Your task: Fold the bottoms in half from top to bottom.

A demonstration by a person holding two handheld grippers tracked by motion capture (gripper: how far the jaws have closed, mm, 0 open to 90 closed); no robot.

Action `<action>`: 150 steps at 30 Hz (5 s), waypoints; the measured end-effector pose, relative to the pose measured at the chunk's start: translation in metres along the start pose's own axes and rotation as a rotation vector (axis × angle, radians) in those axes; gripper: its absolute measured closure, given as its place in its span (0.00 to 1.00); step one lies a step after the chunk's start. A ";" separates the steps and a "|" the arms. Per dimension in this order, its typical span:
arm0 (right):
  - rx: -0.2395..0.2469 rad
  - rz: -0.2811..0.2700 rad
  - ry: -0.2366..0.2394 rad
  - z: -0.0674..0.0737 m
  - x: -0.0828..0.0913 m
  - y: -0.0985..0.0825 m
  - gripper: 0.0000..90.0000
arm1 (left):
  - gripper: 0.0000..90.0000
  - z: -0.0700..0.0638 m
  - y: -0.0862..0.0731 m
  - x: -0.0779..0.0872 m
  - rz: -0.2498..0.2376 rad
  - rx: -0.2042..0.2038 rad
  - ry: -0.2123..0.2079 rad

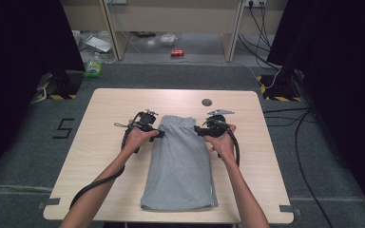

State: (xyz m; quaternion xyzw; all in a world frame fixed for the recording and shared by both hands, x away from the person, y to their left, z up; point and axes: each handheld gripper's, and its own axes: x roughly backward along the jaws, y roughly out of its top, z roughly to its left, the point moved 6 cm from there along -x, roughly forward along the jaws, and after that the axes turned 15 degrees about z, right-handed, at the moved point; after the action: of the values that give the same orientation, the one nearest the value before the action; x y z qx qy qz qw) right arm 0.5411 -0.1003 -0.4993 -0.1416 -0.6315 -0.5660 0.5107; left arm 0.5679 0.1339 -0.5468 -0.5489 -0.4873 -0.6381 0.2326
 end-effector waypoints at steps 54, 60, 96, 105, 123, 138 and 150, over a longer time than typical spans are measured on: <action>-0.057 0.100 0.086 -0.003 -0.063 0.009 0.86 | 0.88 -0.007 0.020 0.005 -0.110 -0.026 -0.042; -0.072 0.062 0.088 -0.008 -0.060 0.017 0.87 | 0.95 -0.007 0.029 0.012 -0.130 -0.028 -0.031; 0.159 -0.143 0.159 0.039 0.041 0.012 0.87 | 0.96 -0.032 -0.012 0.103 -0.338 -0.188 -0.070; 0.186 -0.137 0.149 0.055 0.057 -0.022 0.87 | 0.95 -0.055 -0.051 0.108 -0.365 -0.240 -0.093; 0.266 -0.078 0.132 0.078 0.057 -0.096 0.82 | 0.84 -0.081 -0.129 0.078 -0.314 -0.275 -0.220; 0.227 -0.114 0.231 0.088 0.076 -0.094 0.72 | 0.67 -0.079 -0.126 0.104 -0.352 -0.239 -0.310; 0.274 -0.007 0.217 0.101 0.053 -0.108 0.72 | 0.62 -0.093 -0.127 0.085 -0.294 -0.275 -0.256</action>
State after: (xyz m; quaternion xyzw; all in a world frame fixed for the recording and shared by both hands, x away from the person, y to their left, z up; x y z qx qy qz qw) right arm 0.3874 -0.0696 -0.5014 -0.0068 -0.6443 -0.4884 0.5885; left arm 0.3943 0.1256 -0.5076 -0.5750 -0.4960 -0.6507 -0.0037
